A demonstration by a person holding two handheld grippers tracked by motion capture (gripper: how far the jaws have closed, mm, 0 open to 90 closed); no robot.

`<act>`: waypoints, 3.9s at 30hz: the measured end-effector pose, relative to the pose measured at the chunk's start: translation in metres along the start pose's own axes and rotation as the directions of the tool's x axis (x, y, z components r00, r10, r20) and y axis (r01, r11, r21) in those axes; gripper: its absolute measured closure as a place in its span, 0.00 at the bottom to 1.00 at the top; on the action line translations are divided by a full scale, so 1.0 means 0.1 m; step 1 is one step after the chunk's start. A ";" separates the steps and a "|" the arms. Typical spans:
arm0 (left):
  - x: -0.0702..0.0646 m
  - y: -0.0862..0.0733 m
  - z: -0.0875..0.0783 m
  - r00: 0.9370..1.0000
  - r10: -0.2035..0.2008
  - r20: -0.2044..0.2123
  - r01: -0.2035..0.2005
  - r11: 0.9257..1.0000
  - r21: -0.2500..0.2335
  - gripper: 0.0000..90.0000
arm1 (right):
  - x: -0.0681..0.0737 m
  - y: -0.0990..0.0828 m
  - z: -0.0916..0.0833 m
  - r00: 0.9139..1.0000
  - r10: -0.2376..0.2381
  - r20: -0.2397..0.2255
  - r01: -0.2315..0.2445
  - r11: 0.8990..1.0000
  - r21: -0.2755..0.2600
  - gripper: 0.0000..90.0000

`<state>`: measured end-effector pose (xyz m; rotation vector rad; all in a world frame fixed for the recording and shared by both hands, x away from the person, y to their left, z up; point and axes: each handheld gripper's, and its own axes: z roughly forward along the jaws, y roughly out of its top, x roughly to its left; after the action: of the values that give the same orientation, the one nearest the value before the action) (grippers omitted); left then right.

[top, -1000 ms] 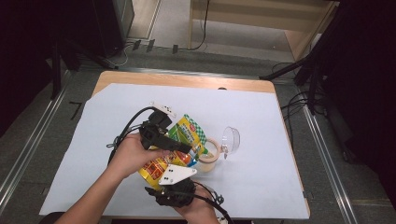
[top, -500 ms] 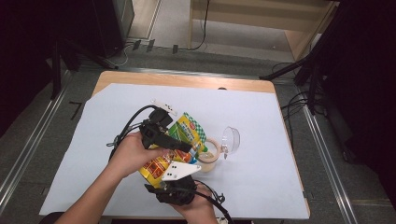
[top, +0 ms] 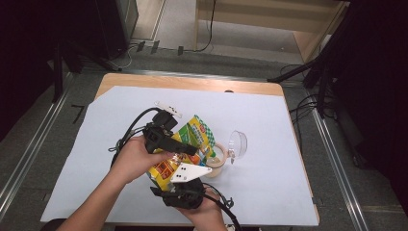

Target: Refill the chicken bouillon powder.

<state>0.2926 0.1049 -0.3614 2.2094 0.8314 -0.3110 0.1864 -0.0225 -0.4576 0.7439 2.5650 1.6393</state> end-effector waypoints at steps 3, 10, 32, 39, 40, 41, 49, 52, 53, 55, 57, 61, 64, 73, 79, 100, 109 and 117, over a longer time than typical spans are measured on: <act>0.03 0.01 0.00 1.000 -0.009 0.008 0.009 1.000 0.017 0.77 | 0.04 0.00 0.02 0.998 -0.055 0.021 0.054 0.998 0.025 0.67; 0.04 0.11 -0.02 1.000 -0.021 0.003 0.021 0.998 0.054 0.79 | 0.07 0.06 0.02 0.994 -0.102 0.043 0.100 0.994 0.041 0.68; 0.05 0.20 -0.08 0.999 -0.023 0.032 0.021 0.999 0.038 0.77 | 0.02 0.11 0.03 0.998 -0.049 0.026 0.050 0.999 -0.017 0.72; 0.03 0.19 -0.12 0.999 -0.038 0.030 0.038 0.999 0.020 0.74 | 0.02 0.13 0.02 0.999 -0.042 0.028 0.043 0.999 -0.020 0.72; 0.04 0.19 -0.13 0.999 -0.034 0.032 0.033 0.999 0.020 0.74 | 0.02 0.14 0.02 0.999 -0.043 0.032 0.043 0.999 -0.022 0.72; 0.03 0.19 -0.14 0.999 -0.037 0.031 0.036 0.999 0.018 0.74 | 0.02 0.14 0.01 0.999 -0.039 0.031 0.040 0.999 -0.021 0.72; 0.03 0.19 -0.18 0.999 -0.039 0.007 0.039 0.999 0.019 0.78 | 0.00 0.15 0.02 0.999 0.002 0.032 -0.002 1.000 -0.012 0.72; 0.03 0.20 -0.18 0.999 -0.045 0.007 0.045 0.999 0.025 0.81 | 0.00 0.16 0.02 1.000 0.002 0.028 -0.002 1.000 -0.011 0.72; 0.02 0.20 -0.18 0.999 -0.044 -0.002 0.044 0.999 0.026 0.82 | 0.00 0.16 0.02 1.000 0.003 0.027 -0.003 1.000 -0.009 0.72; 0.02 0.21 -0.17 0.999 -0.041 -0.020 0.041 0.999 0.035 0.86 | 0.00 0.16 0.02 1.000 0.000 0.023 0.000 1.000 -0.008 0.71; 0.02 0.21 -0.16 0.999 -0.042 -0.019 0.043 0.998 0.049 0.88 | 0.00 0.16 0.02 1.000 -0.006 0.017 0.006 1.000 -0.004 0.70; 0.02 0.22 -0.16 0.999 -0.029 -0.029 0.031 0.998 0.056 0.92 | 0.01 0.16 0.01 1.000 -0.015 0.010 0.016 1.000 -0.005 0.70; 0.00 0.23 -0.15 0.999 -0.017 -0.027 0.019 0.998 0.064 0.94 | 0.01 0.16 0.01 0.999 -0.033 0.004 0.033 0.999 0.003 0.68; -0.02 0.24 -0.15 1.000 -0.015 -0.021 0.016 0.998 0.062 0.95 | 0.05 0.15 0.04 0.996 -0.087 0.009 0.086 0.996 0.026 0.71; -0.01 0.25 -0.15 1.000 -0.013 -0.012 0.014 0.999 0.044 0.91 | 0.03 0.16 0.03 0.997 -0.070 0.034 0.069 0.997 0.013 0.75; 0.10 0.37 -0.20 0.999 -0.035 -0.035 0.036 0.999 0.037 0.89 | -0.09 0.30 0.05 1.000 -0.017 0.026 0.017 1.000 0.003 0.75; 0.06 0.36 -0.19 0.999 -0.019 -0.046 0.020 0.999 0.030 0.89 | -0.09 0.29 0.04 1.000 -0.018 0.023 0.018 1.000 -0.003 0.75; 0.00 0.36 -0.22 0.999 0.001 -0.046 0.000 1.000 0.015 0.88 | -0.07 0.30 0.01 0.999 -0.029 0.021 0.029 0.999 -0.018 0.75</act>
<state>0.3152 0.1020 -0.3254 2.2379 0.8558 -0.2680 0.2048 -0.0140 -0.4344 0.7151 2.5304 1.6355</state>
